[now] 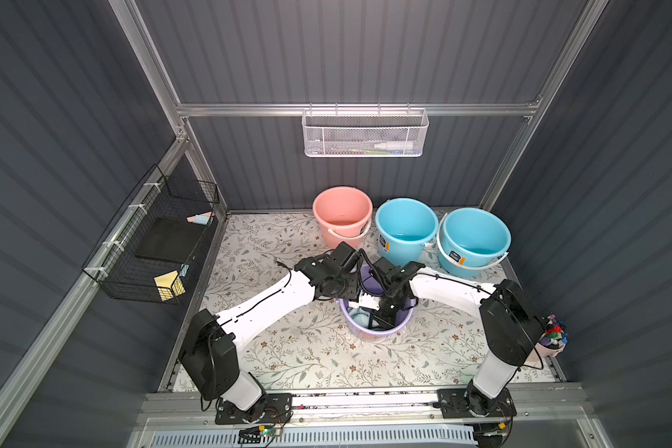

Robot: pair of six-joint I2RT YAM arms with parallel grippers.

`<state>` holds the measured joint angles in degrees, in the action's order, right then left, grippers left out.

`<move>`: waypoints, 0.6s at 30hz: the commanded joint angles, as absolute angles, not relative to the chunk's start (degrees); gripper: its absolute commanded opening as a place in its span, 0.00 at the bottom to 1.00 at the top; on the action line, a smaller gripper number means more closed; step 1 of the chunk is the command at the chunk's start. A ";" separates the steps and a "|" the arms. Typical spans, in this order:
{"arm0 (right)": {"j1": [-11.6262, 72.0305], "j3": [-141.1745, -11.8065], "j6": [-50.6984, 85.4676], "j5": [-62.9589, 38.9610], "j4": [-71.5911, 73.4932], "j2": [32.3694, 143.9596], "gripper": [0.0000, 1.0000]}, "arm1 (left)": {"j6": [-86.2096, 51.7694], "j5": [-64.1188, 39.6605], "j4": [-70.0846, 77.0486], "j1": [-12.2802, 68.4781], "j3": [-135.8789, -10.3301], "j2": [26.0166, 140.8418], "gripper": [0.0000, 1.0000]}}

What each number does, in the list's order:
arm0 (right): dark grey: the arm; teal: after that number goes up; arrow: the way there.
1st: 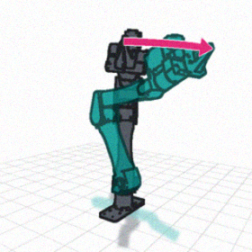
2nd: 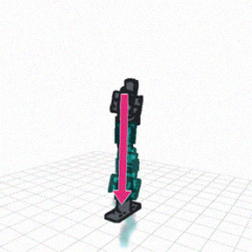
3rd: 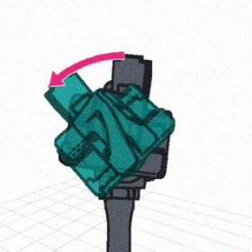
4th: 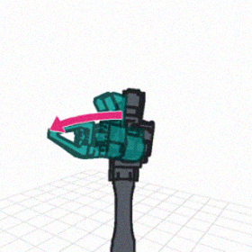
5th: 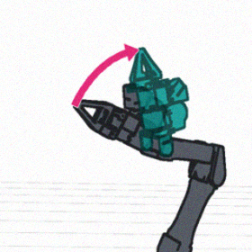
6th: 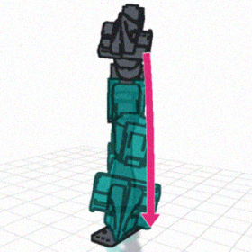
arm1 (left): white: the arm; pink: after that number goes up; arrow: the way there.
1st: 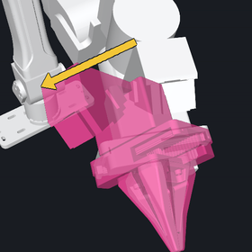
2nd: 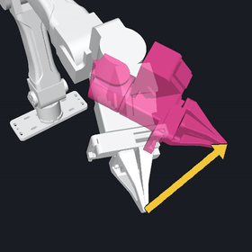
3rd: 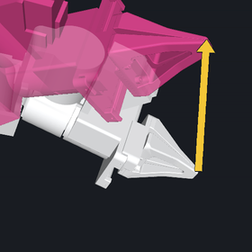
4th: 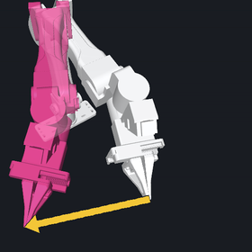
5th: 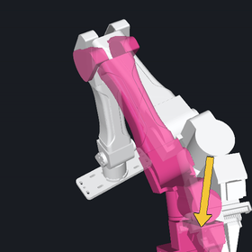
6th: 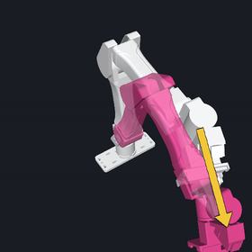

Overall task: Wipe the inside of the bucket with a cloth
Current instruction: Wipe the dirt from the inside of the bucket.

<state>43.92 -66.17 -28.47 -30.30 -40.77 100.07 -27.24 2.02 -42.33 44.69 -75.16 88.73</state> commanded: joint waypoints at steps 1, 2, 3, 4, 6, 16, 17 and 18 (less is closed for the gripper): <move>44.68 -63.68 -19.60 -35.08 -22.56 98.43 0.00 | -28.56 0.64 -35.95 45.08 -75.61 87.13 0.00; 44.65 -62.18 -17.05 -33.41 -18.44 97.54 0.00 | -28.54 0.32 -35.62 45.02 -75.32 86.97 0.00; 44.67 -60.80 -14.75 -31.91 -14.29 96.82 0.00 | -28.62 0.03 -35.35 45.09 -75.19 86.96 0.00; 44.65 -59.59 -12.97 -30.86 -10.80 96.18 0.00 | -28.59 -0.16 -35.21 45.09 -75.03 86.85 0.00; 44.65 -57.04 -8.89 -28.62 -3.19 95.17 0.00 | -28.66 -0.71 -34.70 45.04 -74.65 86.86 0.00; 45.42 -52.27 -4.37 -2.05 11.36 93.73 0.00 | -29.17 -2.50 -33.74 45.07 -74.17 86.48 0.00; 45.78 -52.36 -5.77 0.54 11.05 93.52 0.00 | -29.02 -2.57 -33.82 45.06 -74.43 86.58 0.00; 46.11 -52.47 -7.33 2.93 10.55 93.37 0.00 | -28.92 -2.36 -34.04 45.08 -74.49 86.63 0.00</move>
<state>45.25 -52.12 -5.85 -8.54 3.46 94.06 -27.81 3.84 -36.84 43.68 -74.17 88.23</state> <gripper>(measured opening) 0.068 0.119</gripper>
